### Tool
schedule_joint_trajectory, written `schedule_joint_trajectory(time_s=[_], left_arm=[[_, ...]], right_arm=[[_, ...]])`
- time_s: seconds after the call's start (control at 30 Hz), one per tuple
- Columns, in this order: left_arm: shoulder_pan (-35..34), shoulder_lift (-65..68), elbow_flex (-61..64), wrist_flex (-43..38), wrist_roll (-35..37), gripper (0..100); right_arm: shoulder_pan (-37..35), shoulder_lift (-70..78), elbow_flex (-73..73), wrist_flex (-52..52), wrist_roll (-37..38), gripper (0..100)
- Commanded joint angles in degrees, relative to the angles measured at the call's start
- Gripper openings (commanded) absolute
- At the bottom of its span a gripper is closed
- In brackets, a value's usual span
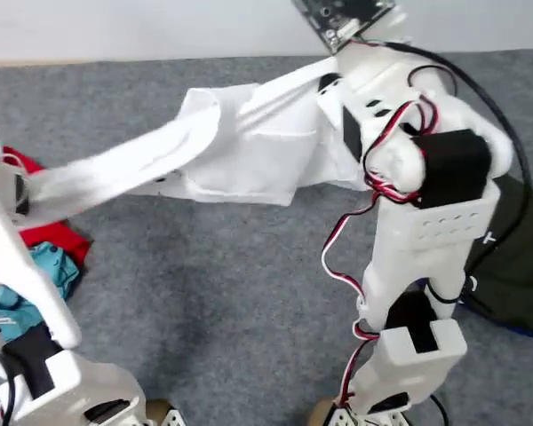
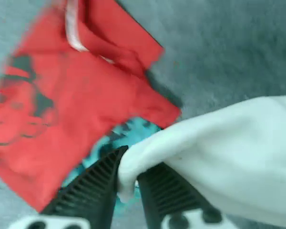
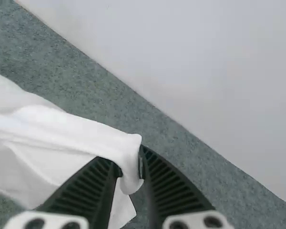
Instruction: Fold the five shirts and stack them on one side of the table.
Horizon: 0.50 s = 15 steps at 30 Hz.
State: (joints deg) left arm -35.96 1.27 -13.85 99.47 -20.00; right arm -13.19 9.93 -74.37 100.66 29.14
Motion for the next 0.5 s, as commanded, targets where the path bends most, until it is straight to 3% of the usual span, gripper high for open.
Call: schedule_joint_trajectory(time_s=[0.0,0.27,0.47], left_arm=[[0.0,-2.5,1.9,1.1,-0.6,0],[1.8,-4.5,6.5,1.0,-4.5,0],[4.5,1.8,10.6,-0.4,-5.2,0]], right_arm=[[2.9,-3.2,-0.4,2.2,0.6,1.0],[2.1,-1.1,17.8,0.6,0.6,1.1],[0.7,10.3,30.5,-14.4,0.4,1.4]])
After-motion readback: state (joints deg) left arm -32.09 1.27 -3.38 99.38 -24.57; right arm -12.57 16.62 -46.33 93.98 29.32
